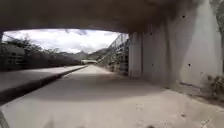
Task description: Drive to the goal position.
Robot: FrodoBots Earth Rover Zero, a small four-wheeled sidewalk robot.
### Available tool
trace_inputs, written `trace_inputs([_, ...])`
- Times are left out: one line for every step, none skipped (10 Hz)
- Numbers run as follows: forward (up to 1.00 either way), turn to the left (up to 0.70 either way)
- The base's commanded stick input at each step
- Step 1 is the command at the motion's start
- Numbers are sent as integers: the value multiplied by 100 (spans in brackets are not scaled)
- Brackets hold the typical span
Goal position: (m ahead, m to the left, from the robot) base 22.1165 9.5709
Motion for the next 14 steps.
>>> trace_inputs([100,0])
trace_inputs([100,0])
trace_inputs([100,0])
trace_inputs([100,0])
trace_inputs([100,0])
trace_inputs([100,0])
trace_inputs([100,0])
trace_inputs([100,0])
trace_inputs([100,0])
trace_inputs([100,0])
trace_inputs([100,0])
trace_inputs([100,0])
trace_inputs([100,0])
trace_inputs([100,0])
